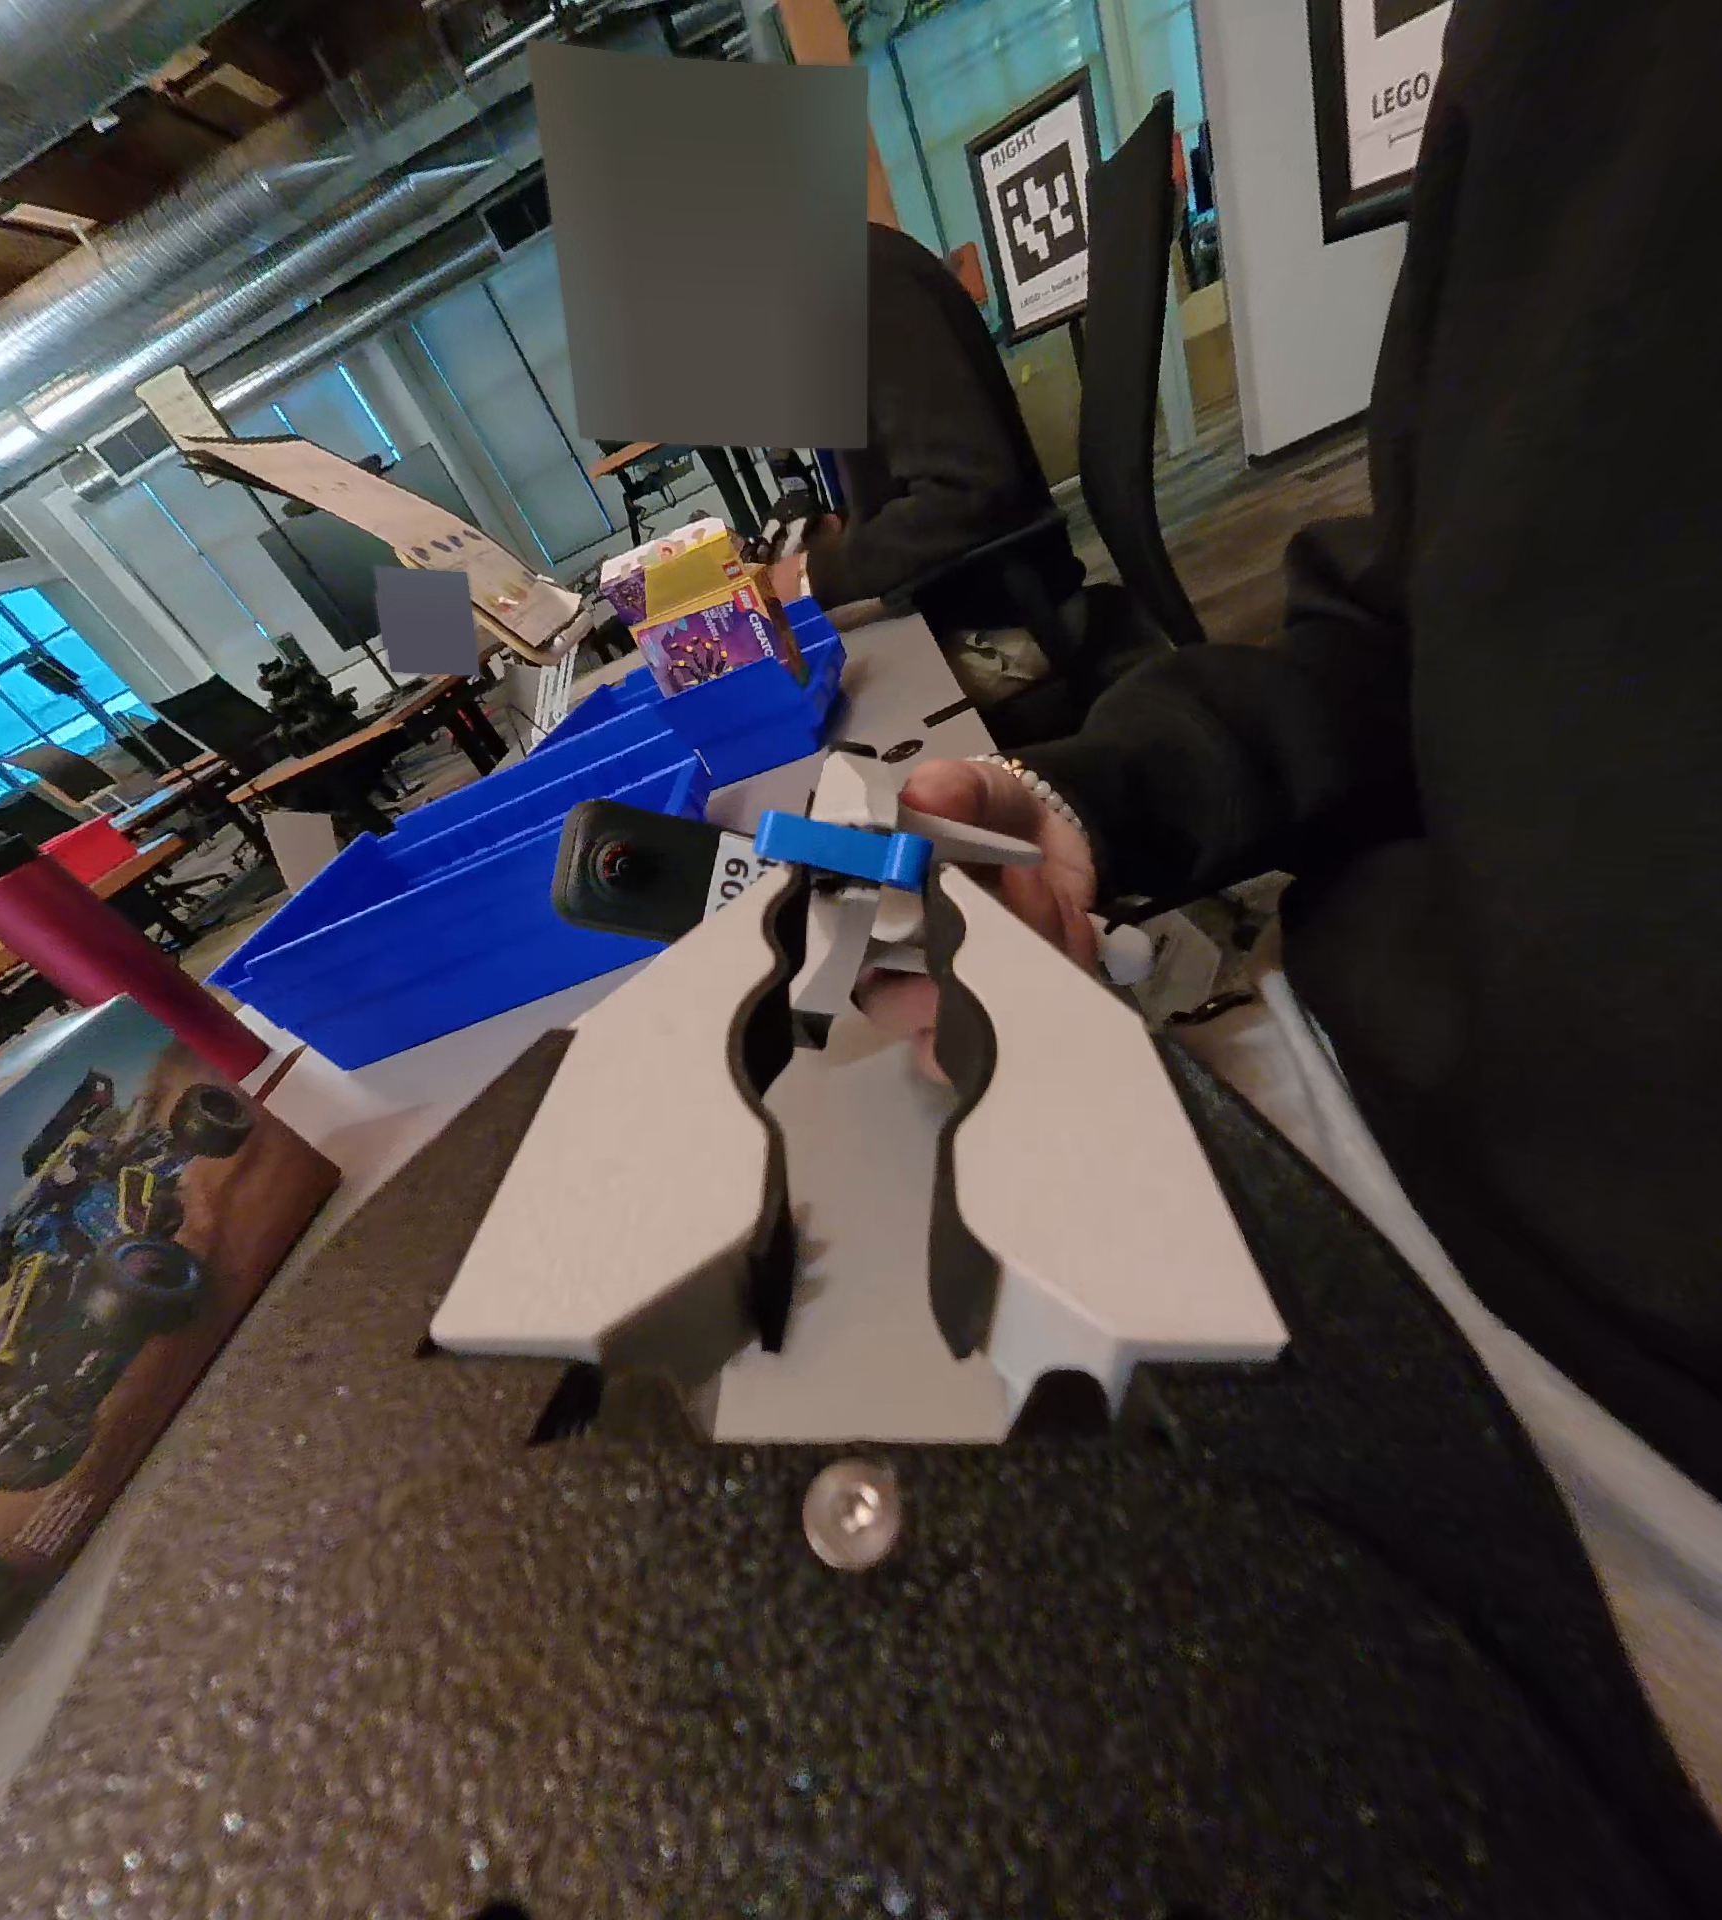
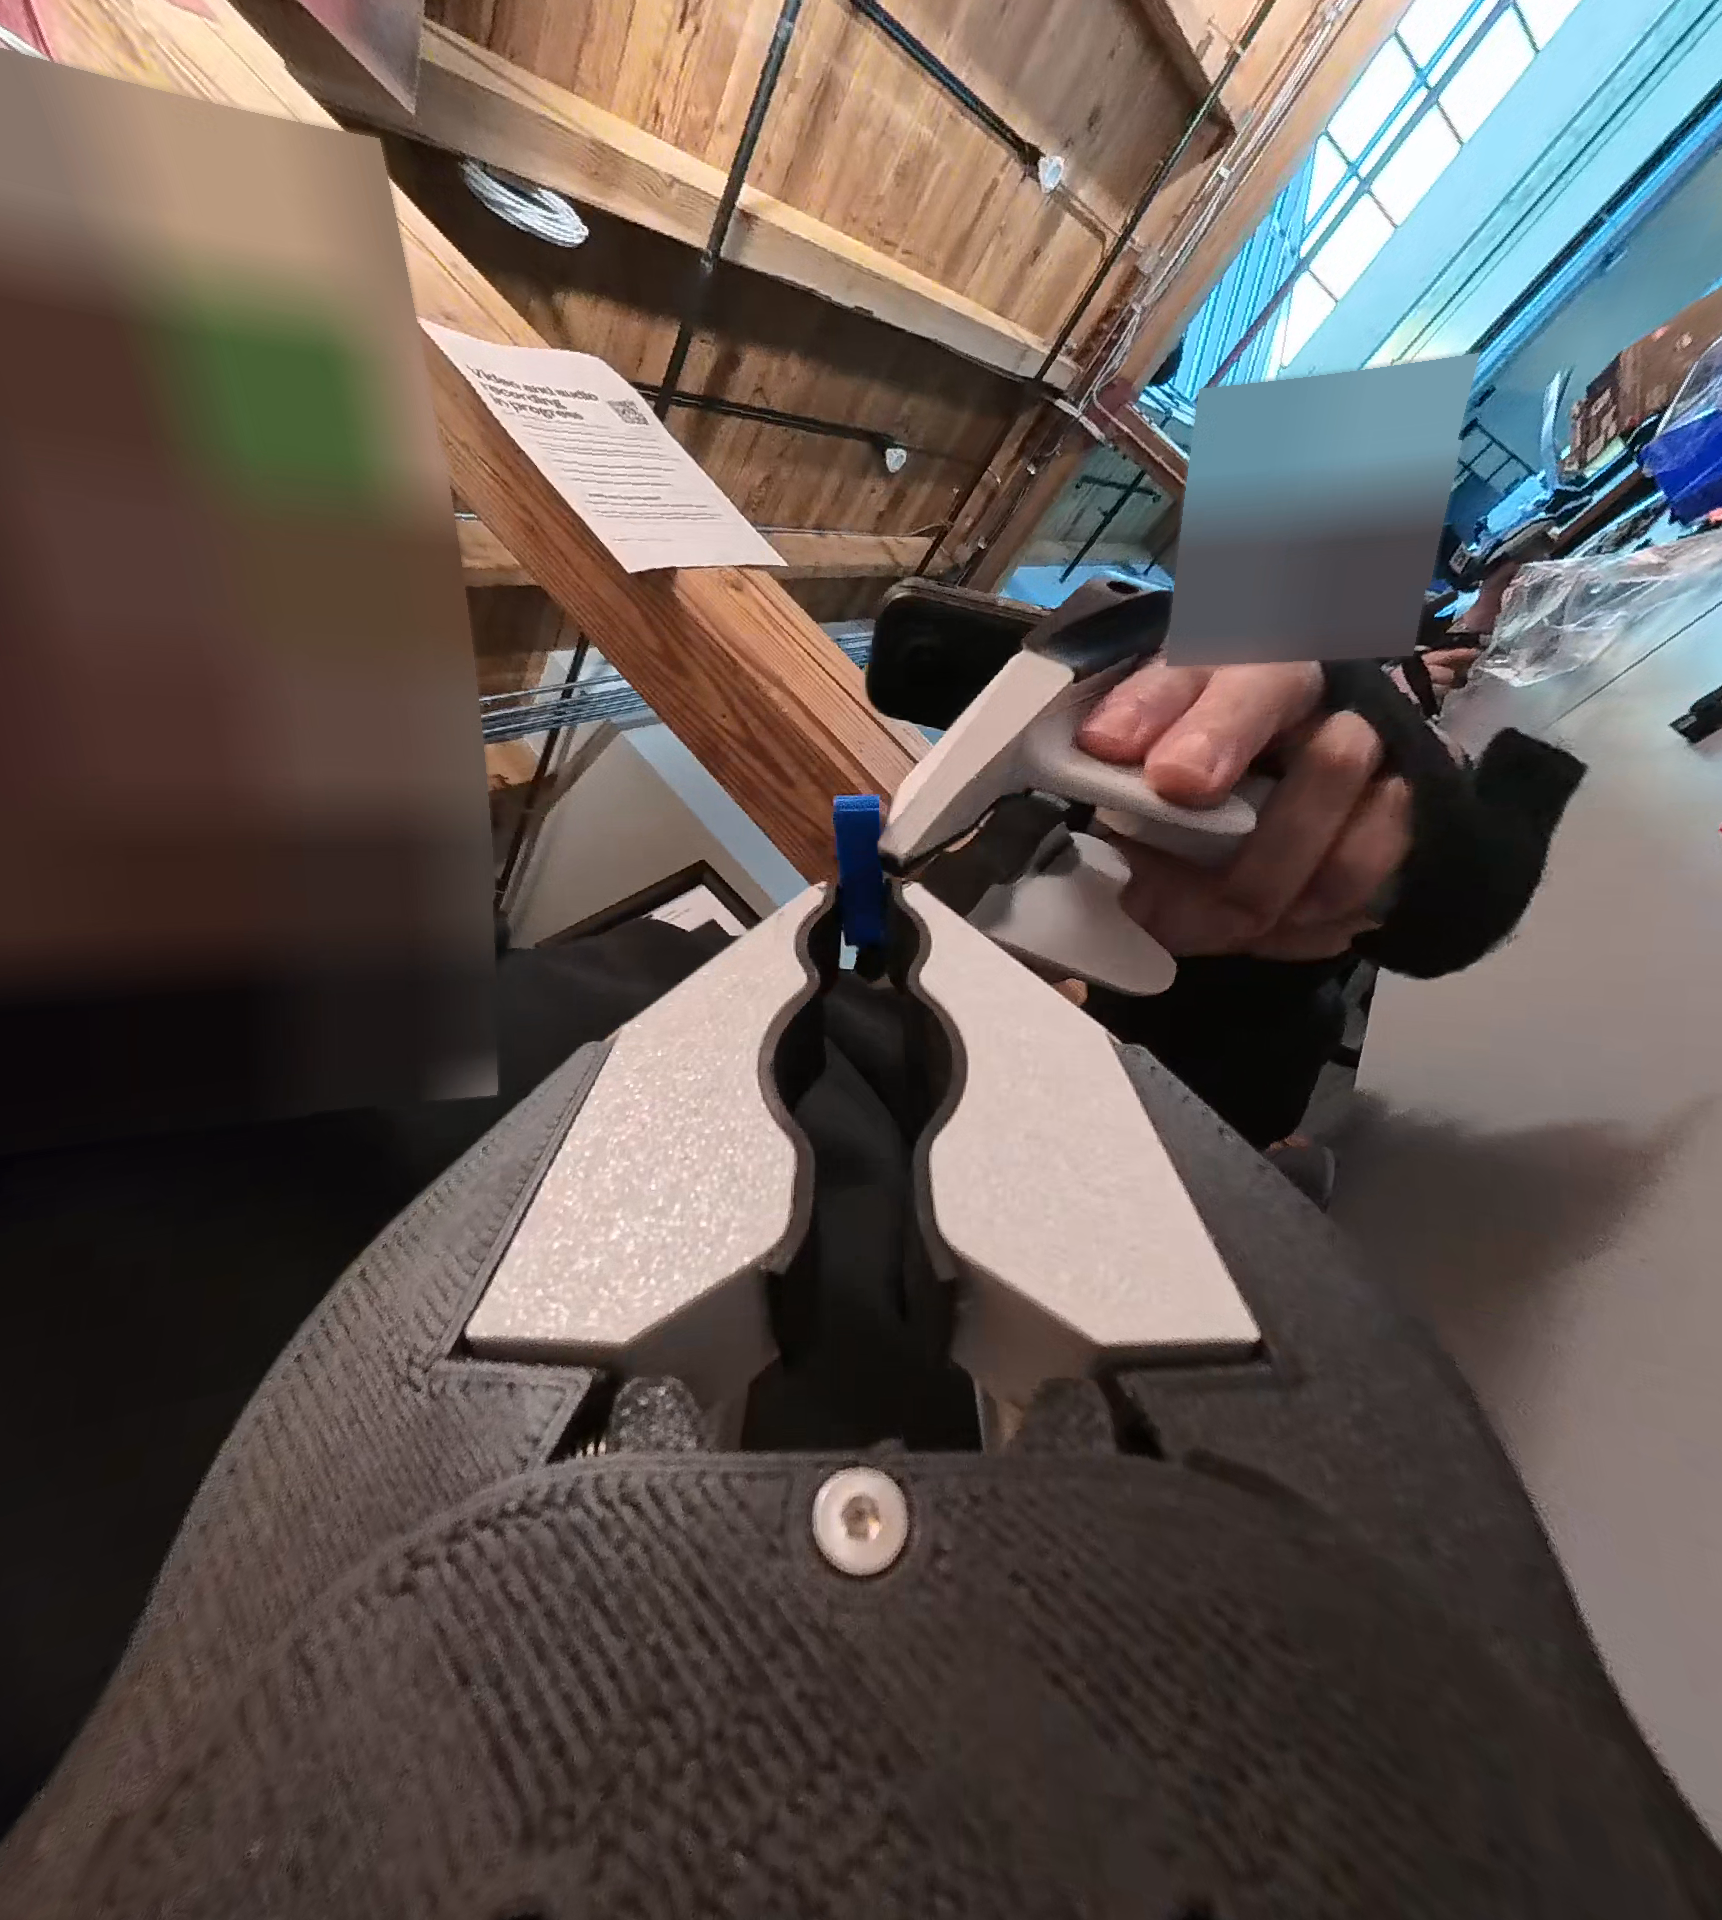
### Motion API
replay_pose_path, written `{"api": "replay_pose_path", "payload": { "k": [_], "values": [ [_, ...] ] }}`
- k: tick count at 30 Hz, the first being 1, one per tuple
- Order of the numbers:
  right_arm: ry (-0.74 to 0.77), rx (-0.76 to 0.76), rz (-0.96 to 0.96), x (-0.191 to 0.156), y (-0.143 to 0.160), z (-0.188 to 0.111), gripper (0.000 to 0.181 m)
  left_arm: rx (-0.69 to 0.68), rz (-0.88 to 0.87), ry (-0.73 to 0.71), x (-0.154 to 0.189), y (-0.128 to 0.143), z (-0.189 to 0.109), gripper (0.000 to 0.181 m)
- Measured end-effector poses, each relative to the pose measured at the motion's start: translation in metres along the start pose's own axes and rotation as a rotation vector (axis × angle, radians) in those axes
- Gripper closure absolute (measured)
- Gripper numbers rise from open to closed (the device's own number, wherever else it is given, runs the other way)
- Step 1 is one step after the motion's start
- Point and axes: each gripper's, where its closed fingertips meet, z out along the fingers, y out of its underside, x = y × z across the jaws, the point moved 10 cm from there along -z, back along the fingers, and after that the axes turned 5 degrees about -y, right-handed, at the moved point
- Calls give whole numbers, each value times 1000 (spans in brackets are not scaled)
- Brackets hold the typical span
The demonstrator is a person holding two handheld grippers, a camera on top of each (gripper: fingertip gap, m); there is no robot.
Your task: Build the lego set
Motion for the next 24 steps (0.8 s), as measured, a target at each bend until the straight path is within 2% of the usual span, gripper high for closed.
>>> {"api": "replay_pose_path", "payload": {
  "k": [4,6,8,13,16,19,21,24],
  "values": [
    [12,9,6,4,0,-3,175,0,-17,-2,-1,5,-1,158],
    [-15,-19,36,7,3,-3,175,28,-30,-13,-2,5,0,137],
    [-32,-3,46,9,4,-2,175,29,-28,15,-1,4,1,150],
    [0,-7,64,10,4,-4,176,-31,-7,7,-2,5,0,151],
    [202,0,-26,7,-5,-13,173,-184,49,-84,-7,5,-3,151],
    [449,-57,-159,0,-12,-18,155,-362,160,-168,-6,2,-1,151],
    [504,-72,-219,-3,-14,-13,158,-460,209,-169,-4,2,3,151],
    [592,-132,-267,-2,-12,-8,168,-532,269,-175,-2,3,9,151]
  ]
}}
